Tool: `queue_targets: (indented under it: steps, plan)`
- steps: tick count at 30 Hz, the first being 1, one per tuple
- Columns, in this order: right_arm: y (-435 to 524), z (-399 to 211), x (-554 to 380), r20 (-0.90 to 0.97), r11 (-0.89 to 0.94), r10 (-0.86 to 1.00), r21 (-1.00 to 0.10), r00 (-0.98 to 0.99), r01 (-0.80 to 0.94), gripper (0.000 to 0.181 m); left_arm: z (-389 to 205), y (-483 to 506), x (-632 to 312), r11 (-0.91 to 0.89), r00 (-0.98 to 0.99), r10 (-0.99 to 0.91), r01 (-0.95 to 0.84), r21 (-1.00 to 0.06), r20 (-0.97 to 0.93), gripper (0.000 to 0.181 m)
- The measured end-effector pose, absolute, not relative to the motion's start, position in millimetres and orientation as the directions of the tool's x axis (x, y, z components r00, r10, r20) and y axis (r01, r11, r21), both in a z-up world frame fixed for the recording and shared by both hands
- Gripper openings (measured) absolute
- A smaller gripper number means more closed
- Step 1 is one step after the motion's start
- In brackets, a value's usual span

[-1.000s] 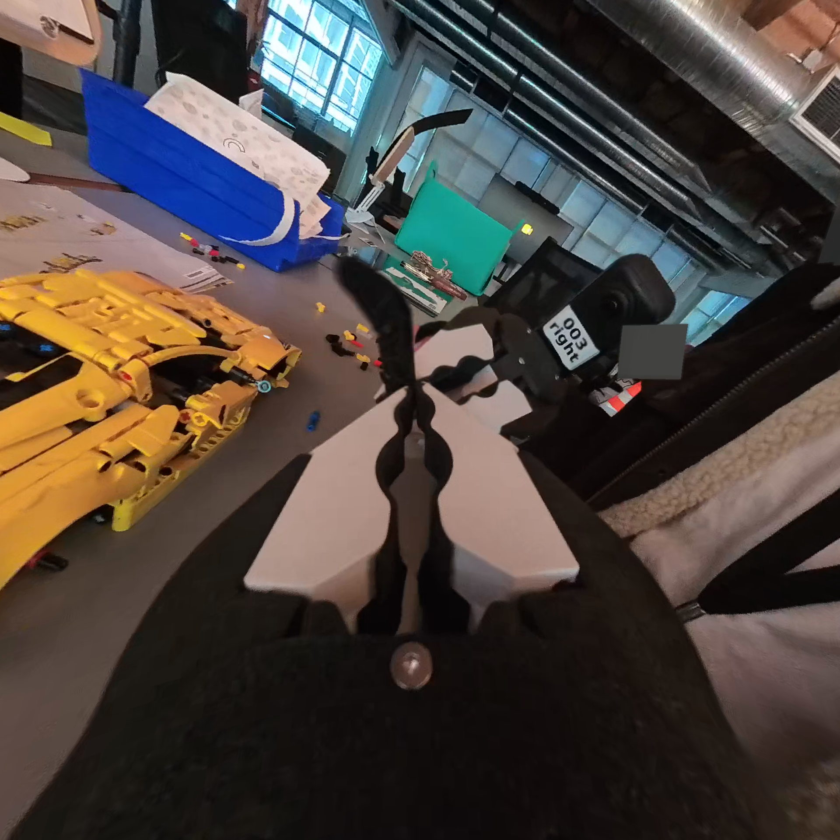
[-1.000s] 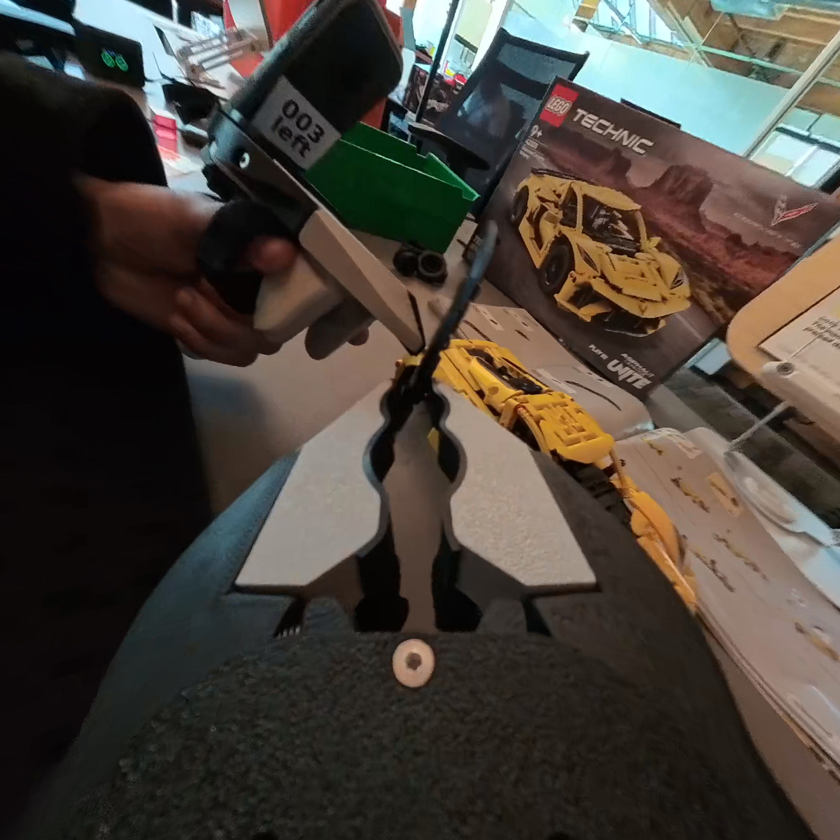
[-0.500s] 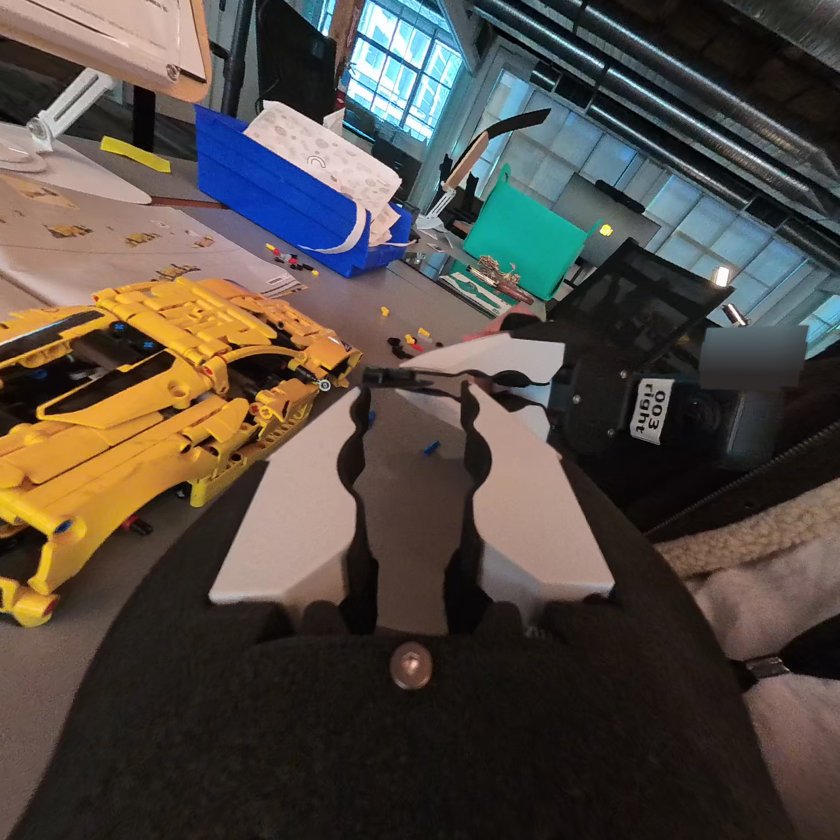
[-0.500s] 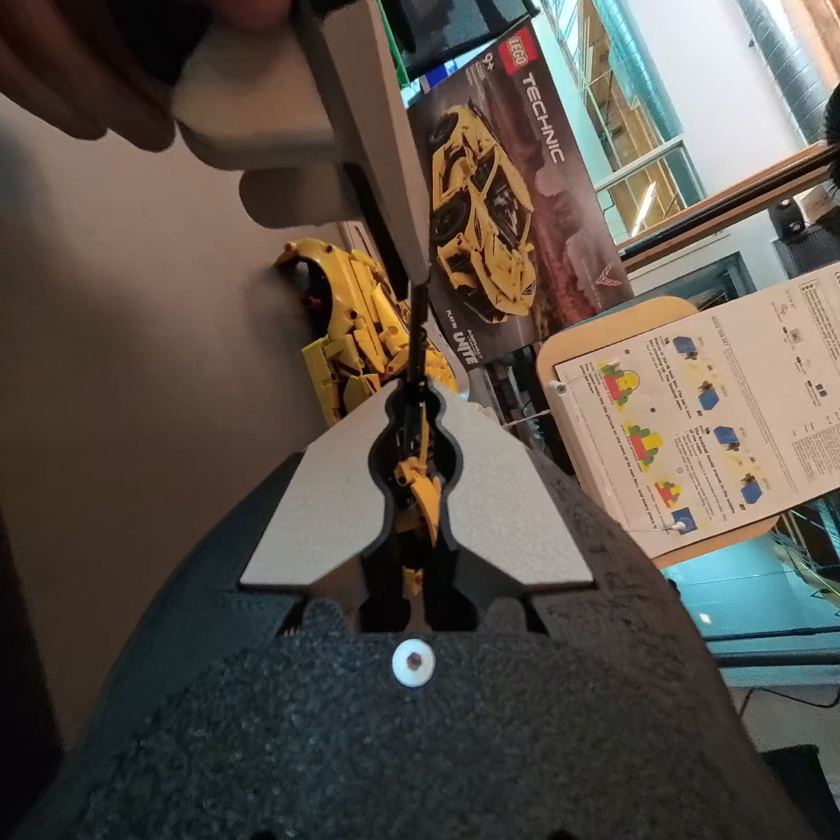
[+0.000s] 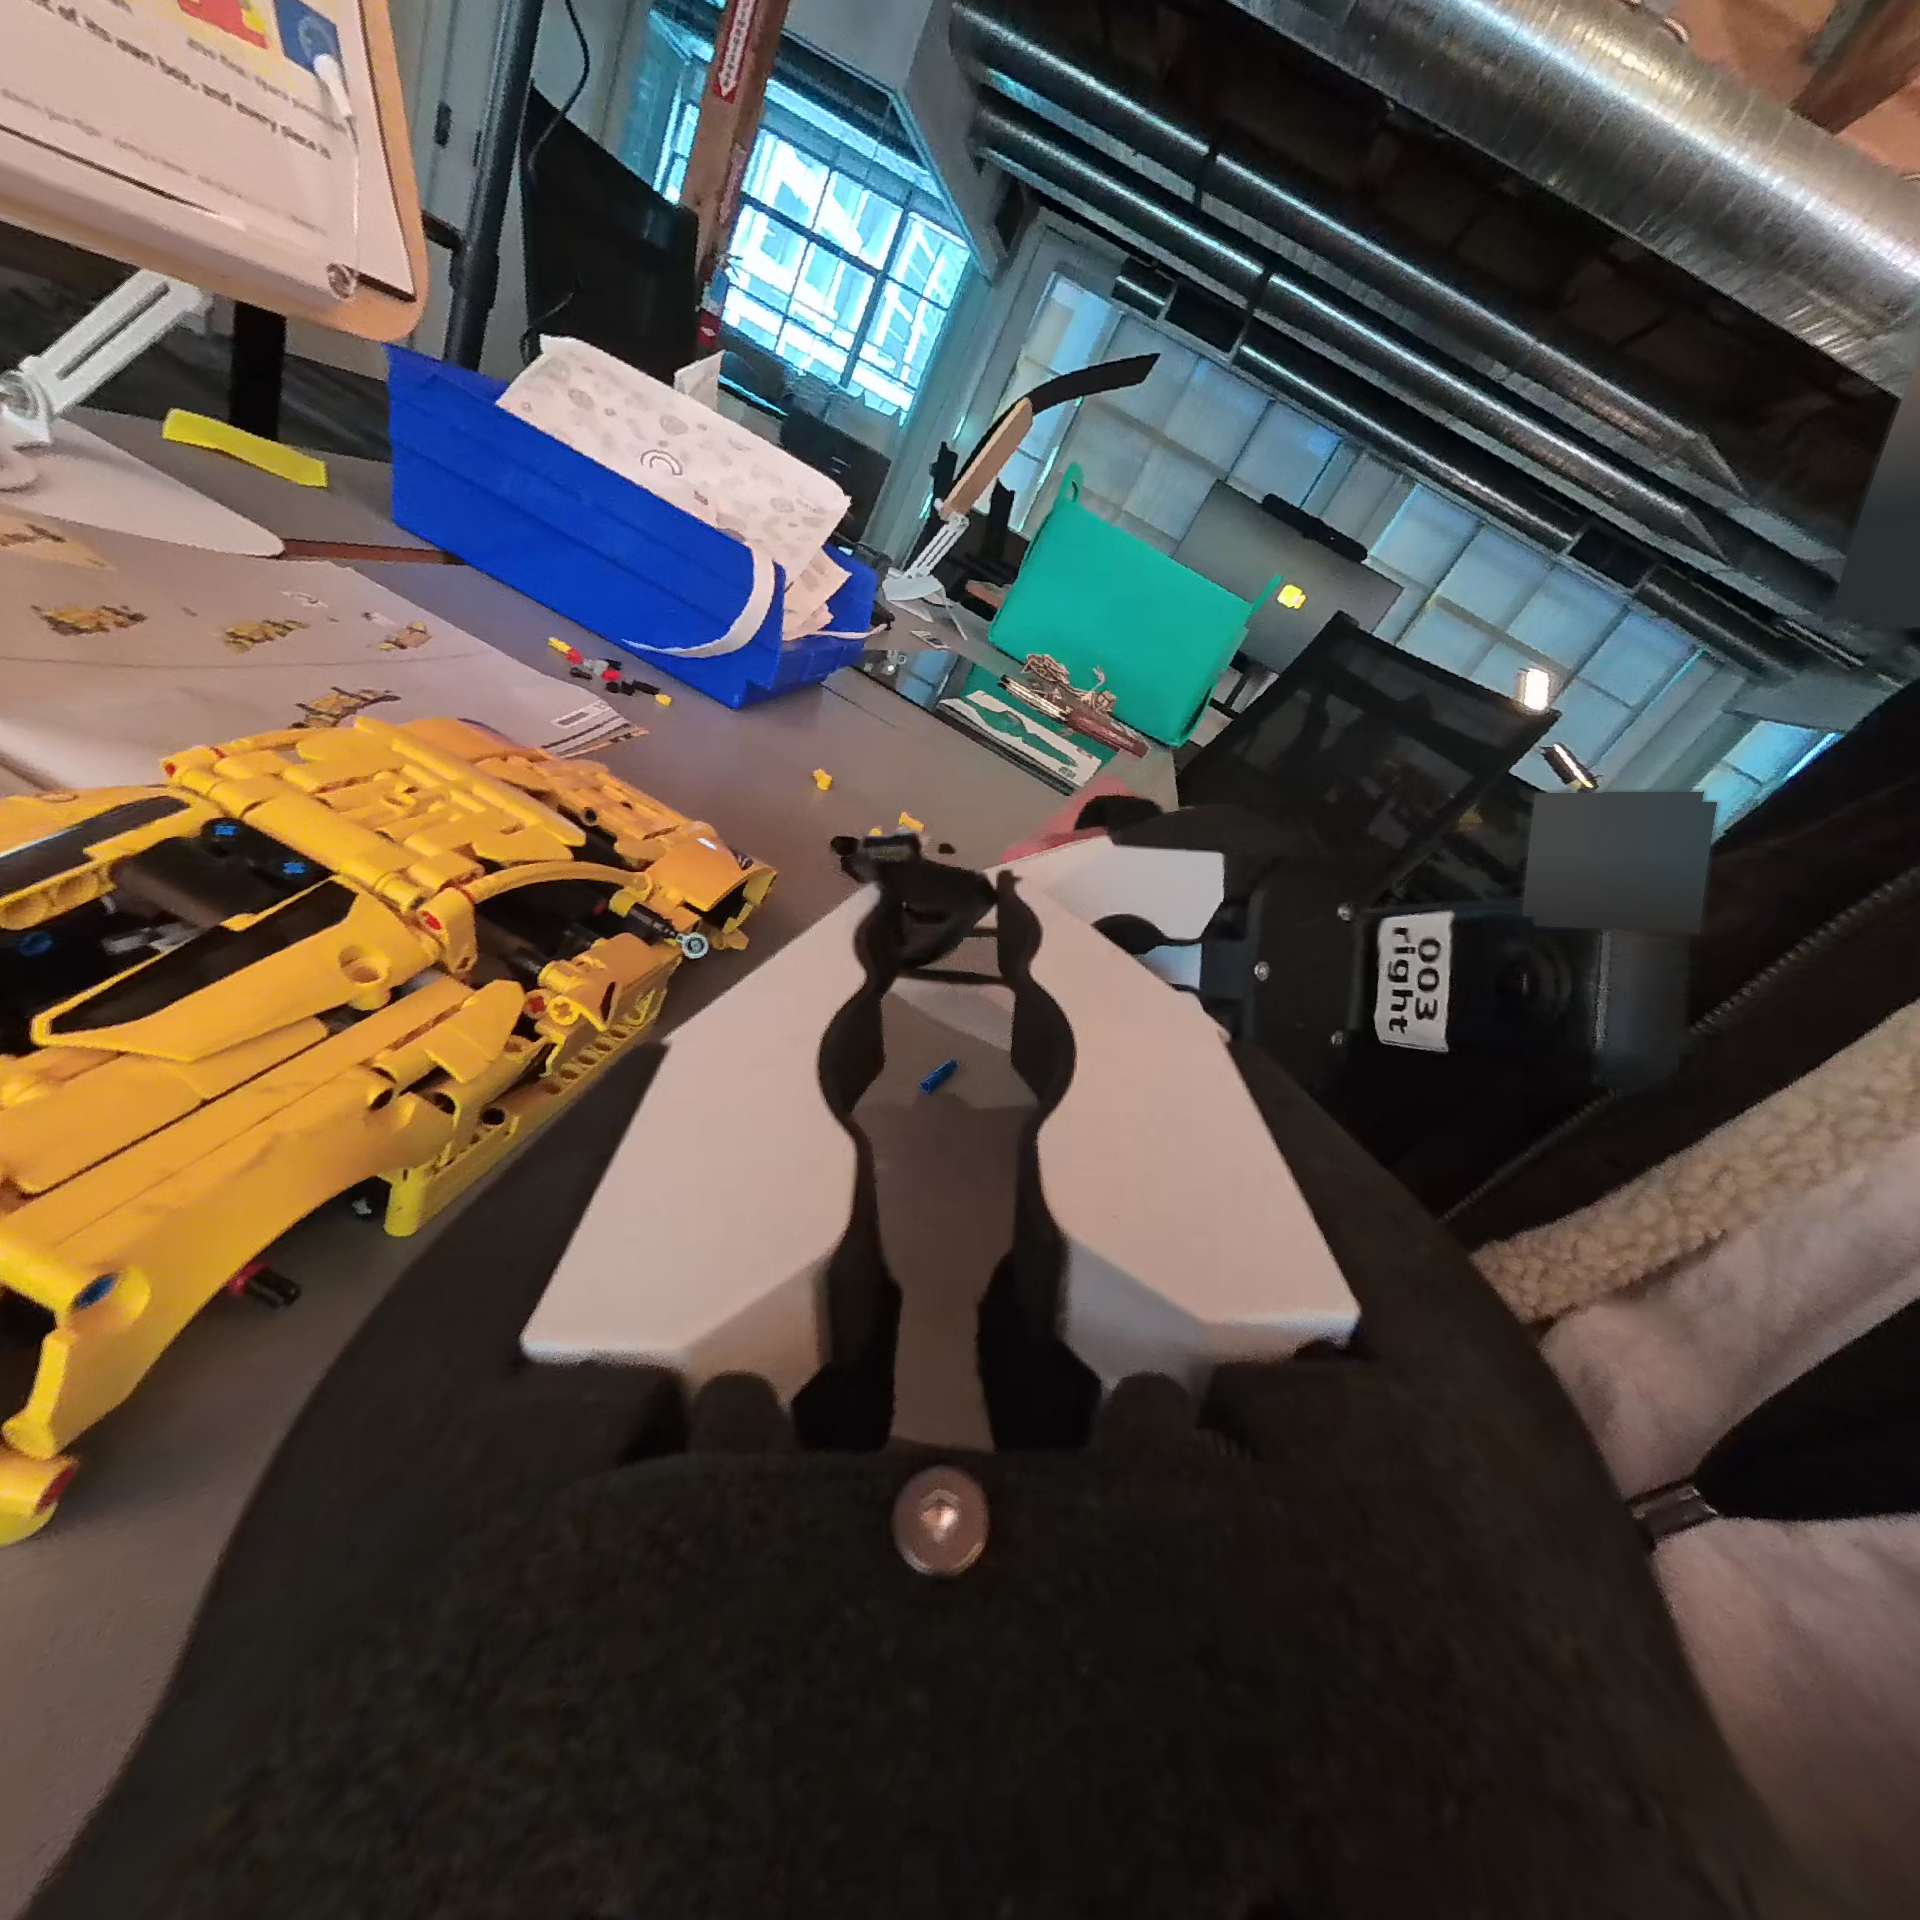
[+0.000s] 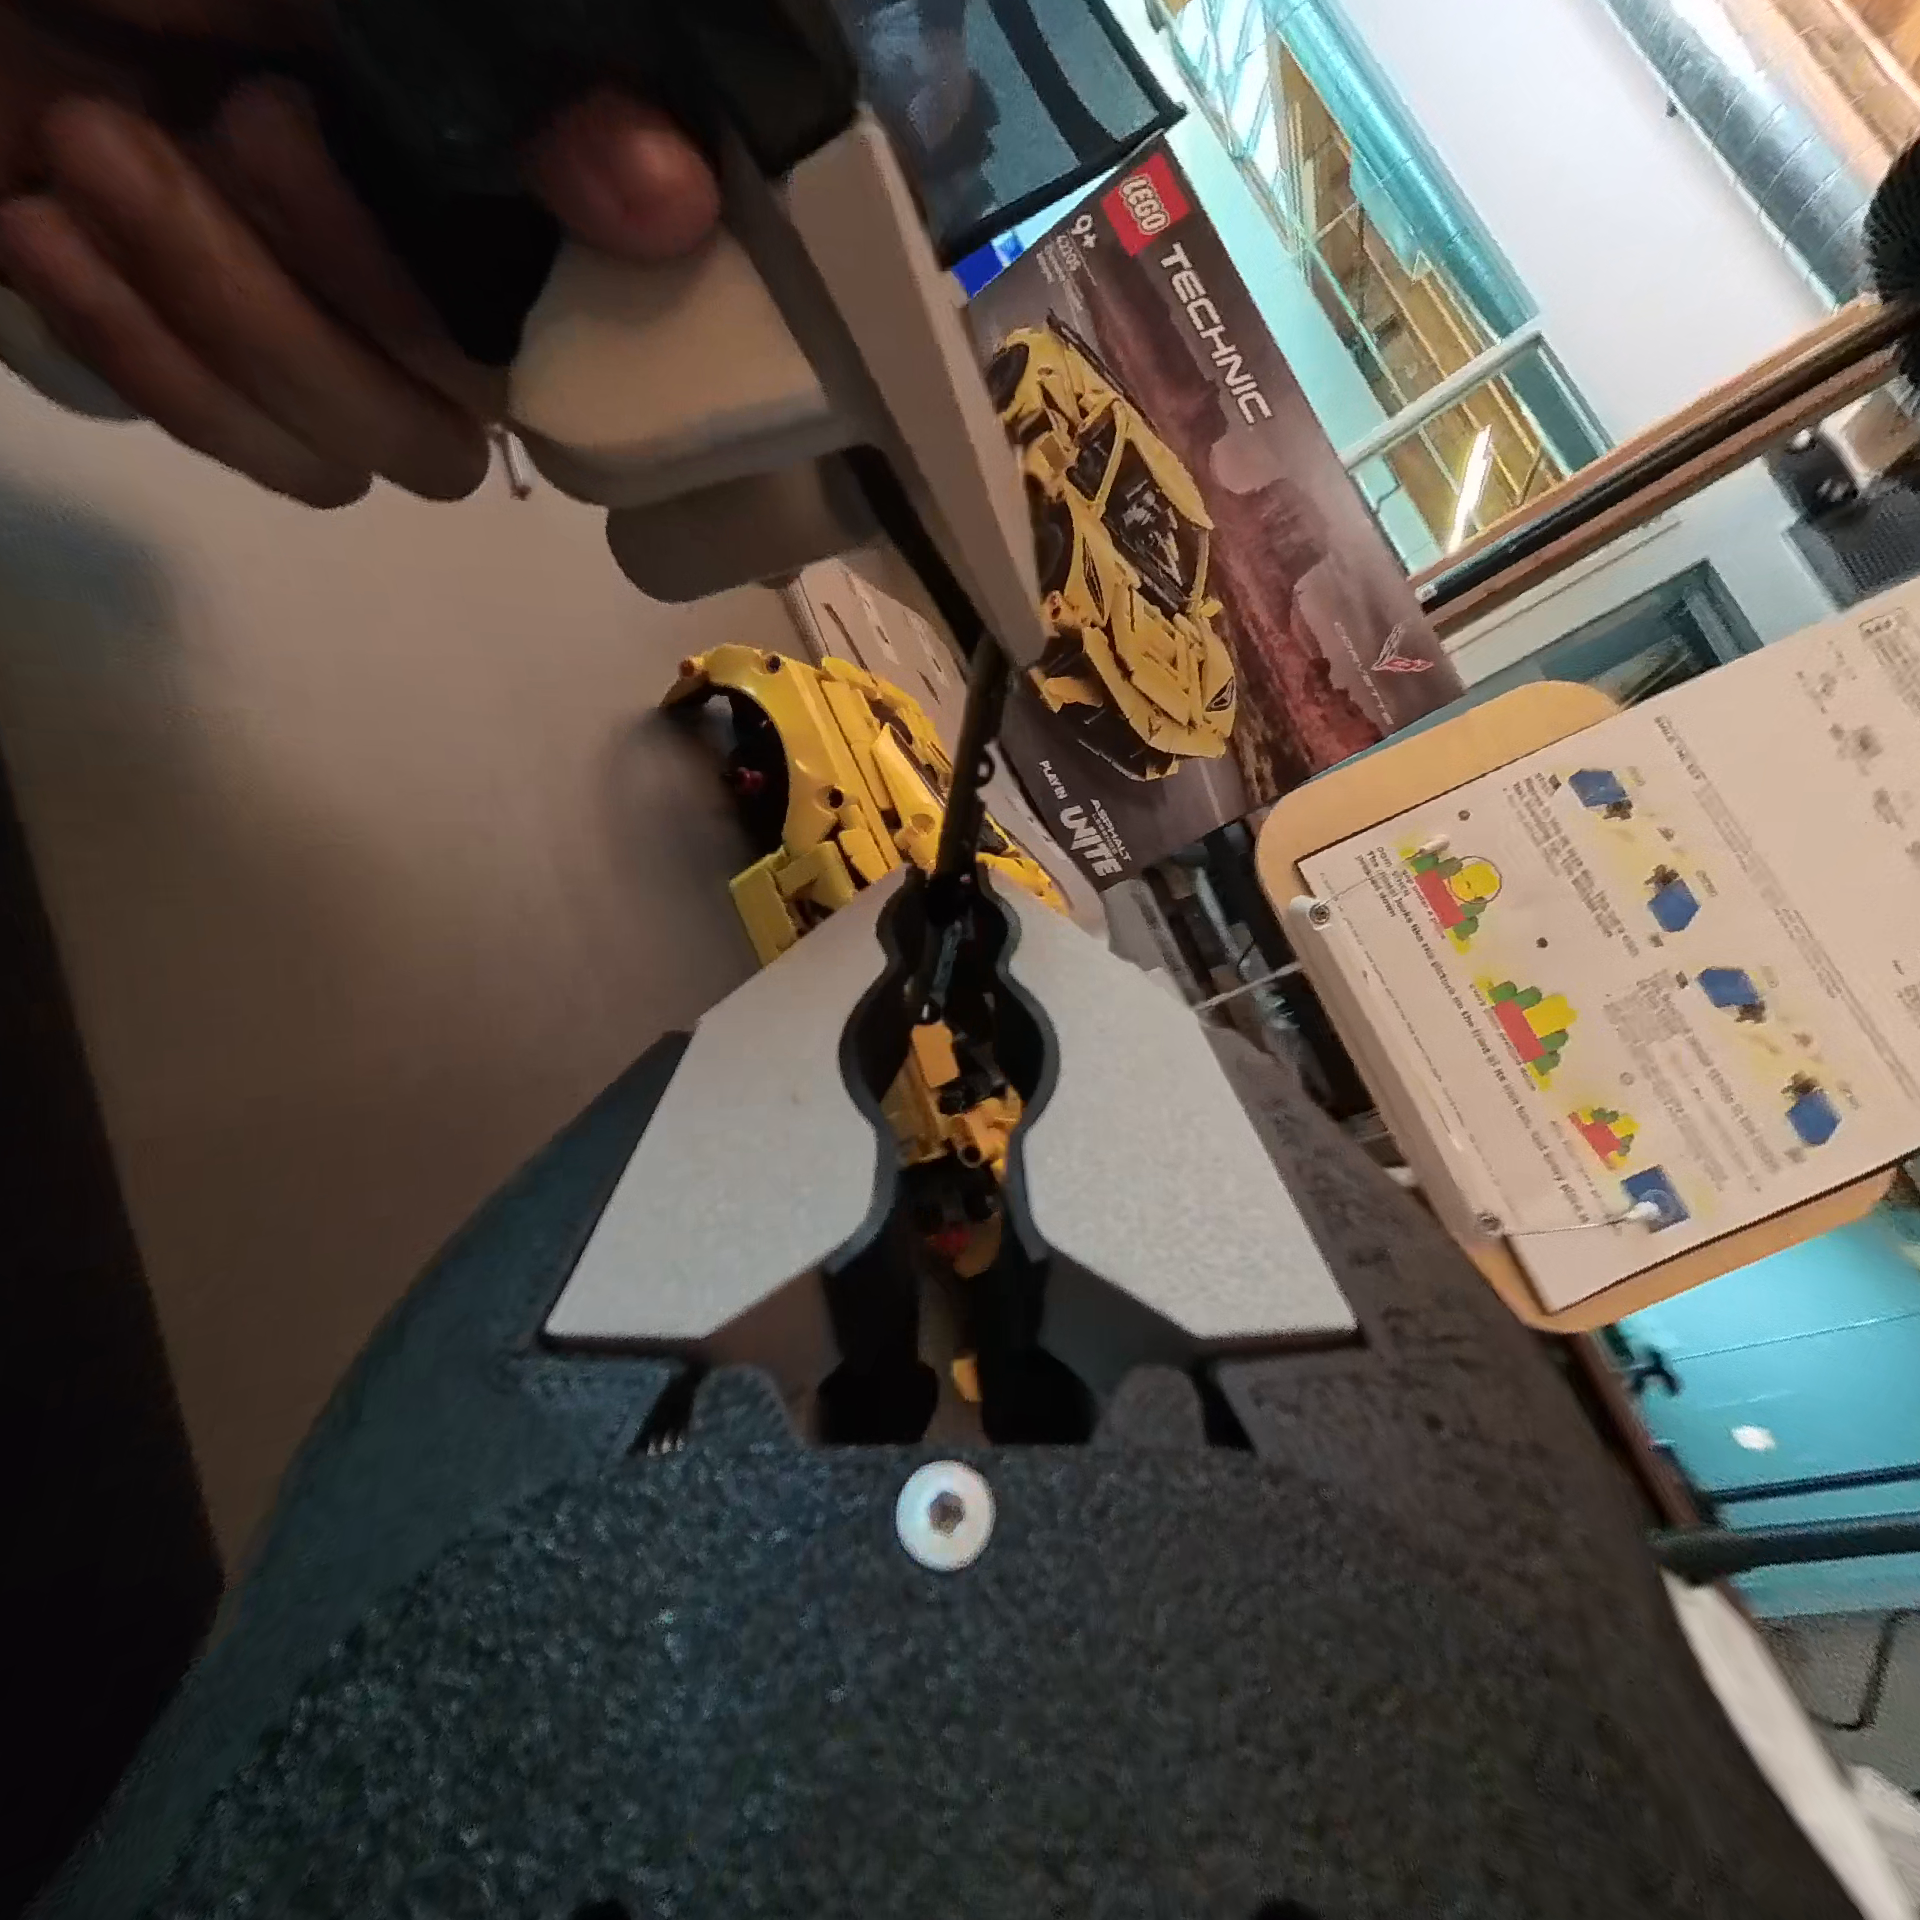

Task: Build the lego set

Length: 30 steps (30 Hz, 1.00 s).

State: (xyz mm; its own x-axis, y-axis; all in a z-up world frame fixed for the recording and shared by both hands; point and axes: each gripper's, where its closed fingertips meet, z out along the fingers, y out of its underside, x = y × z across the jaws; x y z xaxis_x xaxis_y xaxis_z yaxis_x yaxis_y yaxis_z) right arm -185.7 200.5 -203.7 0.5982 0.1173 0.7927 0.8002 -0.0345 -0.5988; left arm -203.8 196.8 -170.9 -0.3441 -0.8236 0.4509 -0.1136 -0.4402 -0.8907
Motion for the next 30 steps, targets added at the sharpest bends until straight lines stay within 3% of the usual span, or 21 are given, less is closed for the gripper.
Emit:
queue_targets:
  steps: [4,6,8,12,15,19,30]
  plan:
    - [197,-201,-187,0.664,-0.032,0.140,-0.738,0.735,0.674,0.010,-168,201,-206,-0.455,-0.345,-0.819,-0.098,-0.885,0.459,0.017]
    - [193,-193,-188,0.572,-0.004,0.174,-0.814,0.802,0.581,0.020,-168,209,-209,-0.438,-0.317,-0.841,-0.078,-0.896,0.439,0.017]
    - [188,-184,-184,0.424,0.007,0.222,-0.901,0.878,0.434,0.031,-165,214,-214,-0.418,-0.301,-0.860,-0.049,-0.907,0.413,0.017]
    - [174,-182,-159,0.122,-0.079,0.356,-0.984,0.927,0.160,0.026,-164,223,-225,-0.303,-0.243,-0.922,-0.029,-0.953,0.301,0.017]
    - [156,-214,-141,0.004,-0.311,0.458,-0.936,0.889,0.164,0.034,-177,237,-231,-0.263,-0.169,-0.946,-0.096,-0.960,0.276,0.017]
    - [127,-247,-115,-0.052,-0.525,0.466,-0.820,0.883,0.228,0.034,-179,234,-232,-0.352,-0.236,-0.899,-0.111,-0.929,0.369,0.017]
    - [108,-296,-119,0.013,-0.595,0.577,-0.678,0.817,0.431,0.021,-182,218,-228,-0.338,-0.286,-0.886,-0.146,-0.930,0.366,0.017]
